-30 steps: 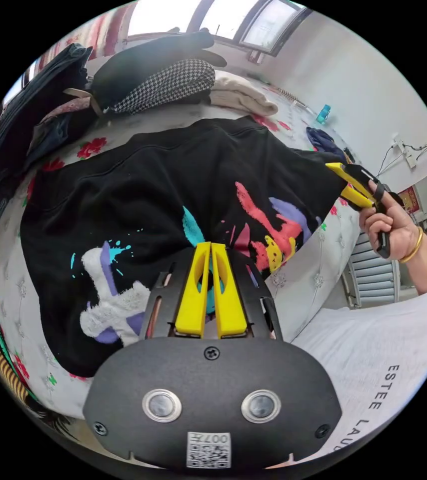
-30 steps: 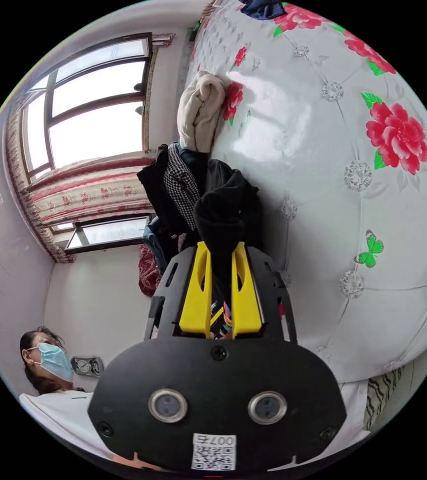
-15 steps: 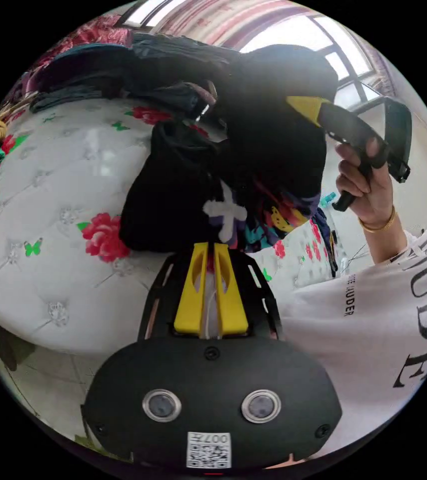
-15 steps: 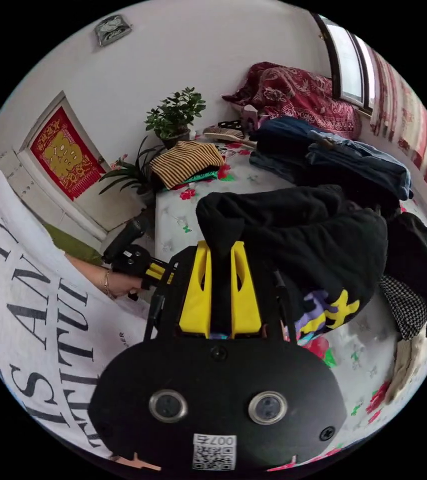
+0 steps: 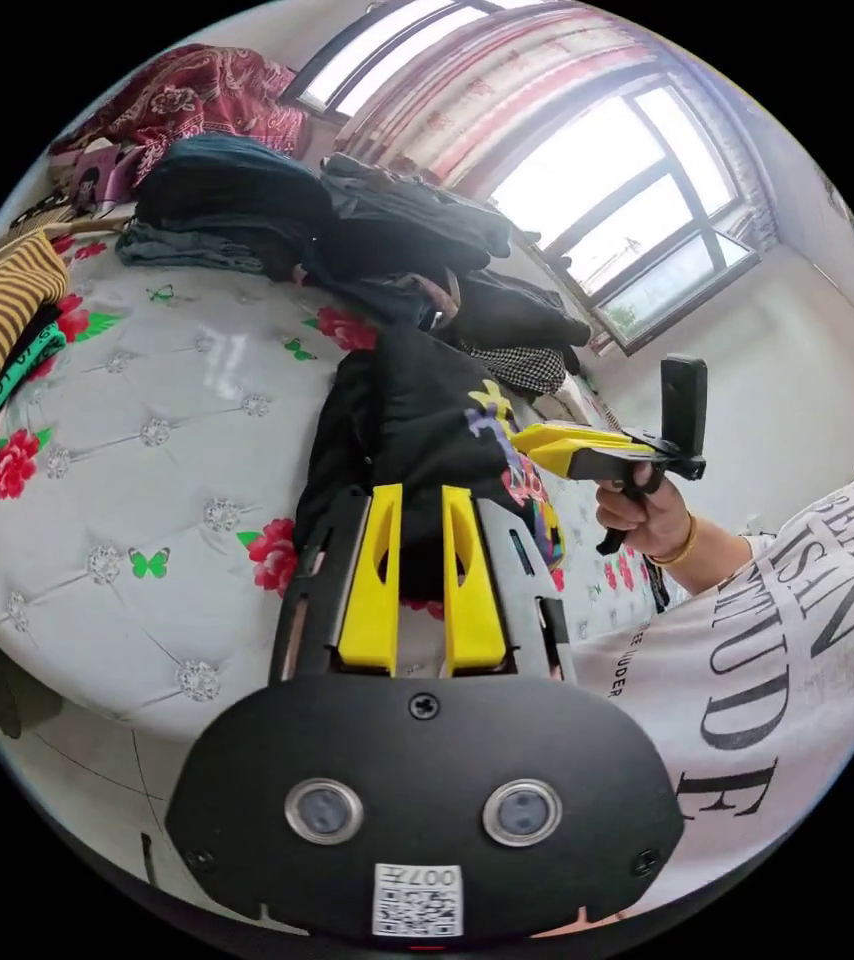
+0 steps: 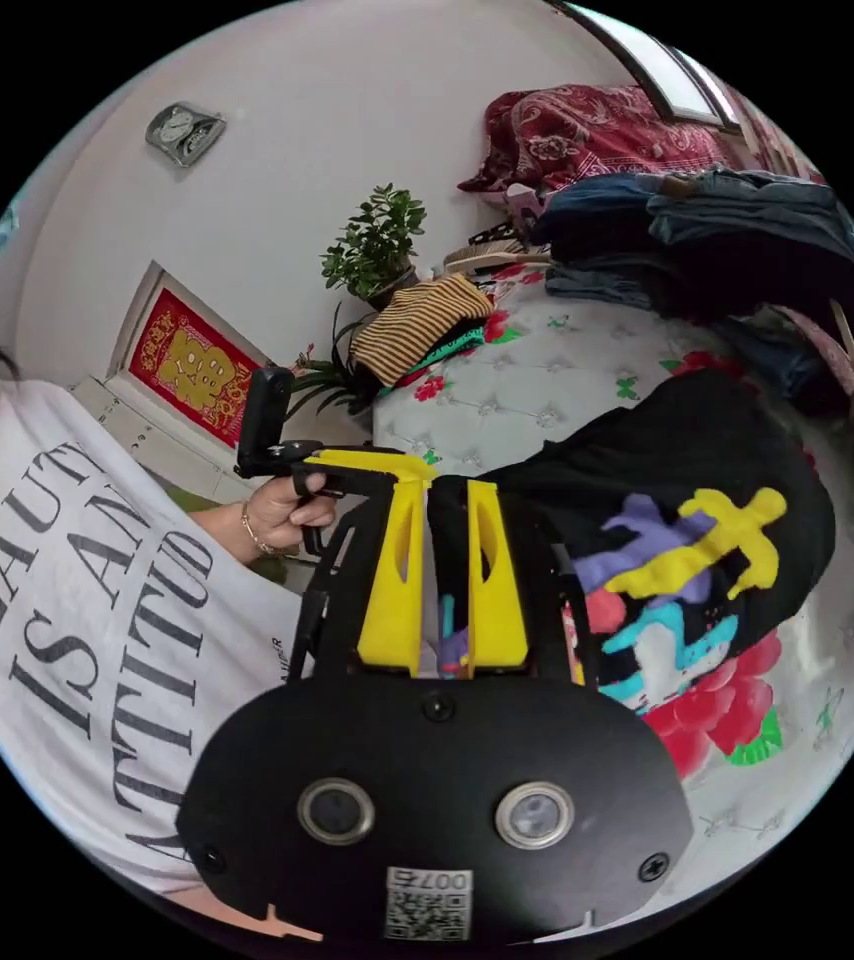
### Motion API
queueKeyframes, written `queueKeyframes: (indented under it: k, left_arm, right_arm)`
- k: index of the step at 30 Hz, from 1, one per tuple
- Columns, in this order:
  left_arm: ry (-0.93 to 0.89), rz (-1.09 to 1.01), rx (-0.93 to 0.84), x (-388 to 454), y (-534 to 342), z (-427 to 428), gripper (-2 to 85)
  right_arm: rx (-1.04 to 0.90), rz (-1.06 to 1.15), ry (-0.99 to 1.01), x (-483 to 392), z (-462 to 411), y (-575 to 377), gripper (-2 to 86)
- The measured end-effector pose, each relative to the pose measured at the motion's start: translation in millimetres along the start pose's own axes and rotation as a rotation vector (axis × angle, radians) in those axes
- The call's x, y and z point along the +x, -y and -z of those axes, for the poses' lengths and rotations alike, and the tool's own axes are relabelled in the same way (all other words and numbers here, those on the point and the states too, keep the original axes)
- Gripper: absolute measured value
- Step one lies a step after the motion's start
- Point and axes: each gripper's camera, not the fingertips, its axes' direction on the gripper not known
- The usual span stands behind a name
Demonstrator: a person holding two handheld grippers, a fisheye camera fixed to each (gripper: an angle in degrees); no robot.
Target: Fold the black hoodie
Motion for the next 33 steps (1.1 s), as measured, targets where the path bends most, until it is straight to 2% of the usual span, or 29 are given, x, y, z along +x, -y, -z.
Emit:
queueKeyframes:
  k: [2,3,4,5,8,10,12,14,16,18,21,23,25,27,31,33]
  left_arm:
    - [0.081,0.046,-0.126,-9.0,8.1,-31.8,0.0]
    - [0.106,0.043,-0.264,-21.1,5.3,-69.9,-0.4]
    - [0.108,0.030,-0.317,-27.7,0.5,-88.0,-0.5]
    - [0.093,0.024,-0.185,-38.3,-7.3,-80.5,-0.7]
    - [-0.017,0.141,-0.177,-71.3,-1.1,-55.2,-0.5]
    - [-0.081,0.202,-0.128,-90.5,-2.6,-29.9,0.1]
    - [-0.094,0.353,-0.059,-120.2,-14.8,4.5,3.8]
    - [-0.131,0.523,0.033,-146.3,-35.6,26.6,7.7]
    - [-0.208,0.659,0.099,-167.8,-56.9,35.3,12.5]
    - [-0.315,0.747,0.068,-184.1,-72.2,23.2,17.1]
    - [-0.418,0.731,0.016,-184.7,-64.2,-4.5,21.5]
    - [-0.394,0.668,-0.022,-183.4,-47.7,-19.1,21.6]
    - [-0.345,0.619,-0.082,-188.7,-31.8,-27.9,19.4]
    - [-0.383,0.614,-0.121,-202.4,-22.8,-36.7,15.3]
    - [-0.438,0.553,-0.128,-206.3,-18.9,-33.8,11.2]
    - [-0.458,0.437,-0.092,-185.6,-11.5,-17.2,10.2]
  right_arm:
    - [-0.107,-0.089,-0.028,28.5,-27.7,-29.1,2.4]
    - [-0.121,-0.109,-0.043,42.2,-47.7,-45.9,1.7]
    - [-0.075,-0.124,-0.020,52.1,-53.5,-55.0,1.2]
    - [-0.057,-0.145,-0.011,57.1,-52.2,-54.7,0.9]
    - [-0.092,-0.225,0.124,80.7,-30.1,-42.4,0.7]
    - [0.113,-0.238,0.163,103.6,25.5,-59.0,1.3]
    - [0.245,-0.316,0.119,137.9,63.9,-79.1,3.0]
    - [0.314,-0.447,0.089,185.7,86.8,-100.0,8.5]
    - [0.329,-0.615,0.182,253.4,91.6,-123.7,13.9]
    - [0.351,-0.695,0.249,292.9,84.9,-138.2,15.5]
    - [0.342,-0.768,0.314,342.1,62.6,-148.7,16.4]
    - [0.314,-0.775,0.380,363.4,43.2,-148.2,16.3]
    - [0.308,-0.789,0.552,386.0,18.9,-154.1,14.8]
    - [0.333,-0.826,0.606,395.5,11.6,-167.2,13.5]
    - [0.416,-0.793,0.606,377.2,29.7,-191.1,10.9]
    - [0.448,-0.742,0.617,359.8,49.3,-194.3,10.2]
